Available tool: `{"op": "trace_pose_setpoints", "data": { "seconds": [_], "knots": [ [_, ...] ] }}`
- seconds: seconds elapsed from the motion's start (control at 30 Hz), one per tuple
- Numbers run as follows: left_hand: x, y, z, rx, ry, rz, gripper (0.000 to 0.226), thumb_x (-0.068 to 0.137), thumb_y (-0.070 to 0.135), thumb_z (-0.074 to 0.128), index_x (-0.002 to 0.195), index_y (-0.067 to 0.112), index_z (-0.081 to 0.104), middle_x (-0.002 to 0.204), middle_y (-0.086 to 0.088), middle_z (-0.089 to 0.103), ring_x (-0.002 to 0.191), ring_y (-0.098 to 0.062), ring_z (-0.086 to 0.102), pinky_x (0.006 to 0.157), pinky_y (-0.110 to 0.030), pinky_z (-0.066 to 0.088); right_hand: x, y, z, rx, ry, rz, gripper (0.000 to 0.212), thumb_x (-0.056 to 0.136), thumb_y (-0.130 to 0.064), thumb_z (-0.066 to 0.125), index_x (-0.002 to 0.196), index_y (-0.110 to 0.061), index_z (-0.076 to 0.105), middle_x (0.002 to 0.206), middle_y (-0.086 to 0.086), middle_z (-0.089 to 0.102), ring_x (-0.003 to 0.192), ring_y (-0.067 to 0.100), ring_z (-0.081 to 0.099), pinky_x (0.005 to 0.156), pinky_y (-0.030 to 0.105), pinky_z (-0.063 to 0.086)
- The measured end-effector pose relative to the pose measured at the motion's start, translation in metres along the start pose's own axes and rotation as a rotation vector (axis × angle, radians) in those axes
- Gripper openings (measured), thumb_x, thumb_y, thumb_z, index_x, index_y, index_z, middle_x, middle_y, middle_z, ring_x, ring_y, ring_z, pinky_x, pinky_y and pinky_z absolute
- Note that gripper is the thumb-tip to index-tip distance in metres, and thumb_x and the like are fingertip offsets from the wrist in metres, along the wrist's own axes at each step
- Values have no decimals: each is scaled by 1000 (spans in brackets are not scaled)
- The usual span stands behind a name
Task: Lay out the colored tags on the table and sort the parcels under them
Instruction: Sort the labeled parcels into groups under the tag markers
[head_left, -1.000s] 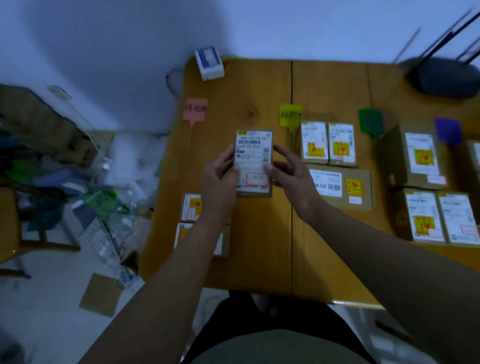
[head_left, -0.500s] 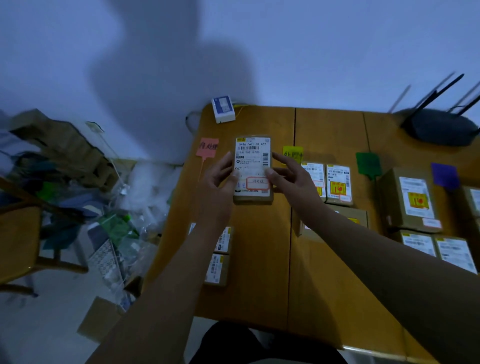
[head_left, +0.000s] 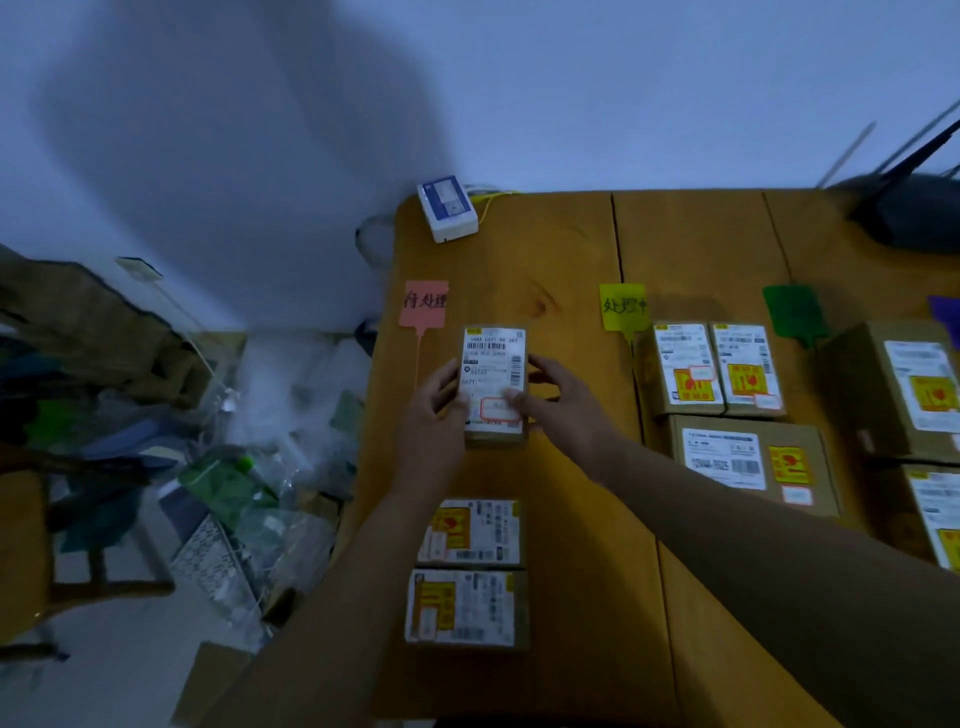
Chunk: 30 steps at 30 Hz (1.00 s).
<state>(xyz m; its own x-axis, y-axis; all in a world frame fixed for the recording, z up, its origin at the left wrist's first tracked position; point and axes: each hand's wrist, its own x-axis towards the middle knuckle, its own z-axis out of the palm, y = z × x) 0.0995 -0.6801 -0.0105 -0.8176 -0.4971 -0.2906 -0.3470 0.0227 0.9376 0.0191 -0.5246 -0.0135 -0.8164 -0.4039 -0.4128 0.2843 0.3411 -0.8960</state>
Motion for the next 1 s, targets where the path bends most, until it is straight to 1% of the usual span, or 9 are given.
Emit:
{"op": "trace_pose_setpoints", "data": {
  "seconds": [0.17, 0.37, 0.47, 0.6, 0.7, 0.77, 0.83, 0.9, 1.0],
  "knots": [
    [63, -32, -18, 47, -88, -81, 41, 106, 7, 51, 145, 20, 54, 111, 16, 69, 85, 10, 71, 65, -10, 55, 61, 8, 40, -16, -37, 171, 62, 99, -31, 69, 155, -27, 43, 148, 0, 57, 125, 29, 63, 103, 50, 54],
    [116, -53, -26, 109, -134, -88, 36, 104, 7, 51, 122, 36, 64, 96, 25, 74, 79, 11, 71, 62, -6, 51, 115, 15, 68, 30, 0, 241, 53, 99, -22, 68, 149, -22, 50, 131, 1, 66, 90, 7, 66, 66, 21, 50],
    [131, -60, -33, 136, -148, -105, 39, 104, 8, 53, 111, 46, 58, 83, 35, 70, 73, 15, 69, 57, -4, 48, 125, 19, 76, 34, 0, 247, 51, 99, -19, 67, 148, -20, 51, 136, 5, 68, 105, 20, 68, 71, 26, 53],
    [135, -73, -36, 139, -125, -109, 45, 102, 4, 56, 138, 31, 54, 101, 30, 61, 77, 21, 66, 58, -3, 49, 128, 24, 78, 42, -7, 260, 58, 99, -17, 67, 153, -21, 47, 138, 5, 67, 116, 25, 69, 83, 34, 57],
    [129, -78, -35, 166, -116, -102, 55, 100, 2, 58, 151, 21, 46, 110, 25, 61, 81, 26, 63, 60, -2, 49, 124, 27, 76, 35, -35, 247, 62, 98, -16, 68, 155, -24, 45, 141, 3, 65, 107, 17, 69, 73, 23, 52],
    [122, -75, -37, 160, -99, -98, 62, 100, 4, 59, 155, 23, 39, 128, 15, 60, 97, 19, 64, 69, -7, 53, 118, 28, 74, -10, -29, 248, 71, 97, -22, 70, 160, -26, 37, 151, 2, 57, 107, 14, 67, 72, 23, 51],
    [113, -69, -42, 192, -13, -83, 66, 98, 9, 62, 156, 27, 36, 138, 7, 59, 113, 1, 62, 80, -15, 53, 107, 30, 71, -96, -14, 278, 84, 96, -32, 71, 165, -26, 23, 162, 5, 43, 127, 25, 61, 89, 34, 55],
    [99, -66, -50, 213, 108, -62, 63, 96, 12, 65, 153, 28, 42, 125, 7, 61, 101, 0, 62, 68, -9, 48, 90, 35, 68, -199, -40, 290, 90, 96, -40, 70, 166, -26, 16, 168, 7, 33, 142, 32, 48, 106, 41, 49],
    [64, -69, -60, 166, 136, -92, 54, 97, 13, 64, 146, 29, 49, 113, 7, 64, 84, -5, 62, 60, -13, 47, 58, 44, 61, -249, -91, 262, 90, 96, -45, 69, 166, -27, 17, 169, 5, 31, 148, 32, 41, 102, 36, 43]
  ]
}}
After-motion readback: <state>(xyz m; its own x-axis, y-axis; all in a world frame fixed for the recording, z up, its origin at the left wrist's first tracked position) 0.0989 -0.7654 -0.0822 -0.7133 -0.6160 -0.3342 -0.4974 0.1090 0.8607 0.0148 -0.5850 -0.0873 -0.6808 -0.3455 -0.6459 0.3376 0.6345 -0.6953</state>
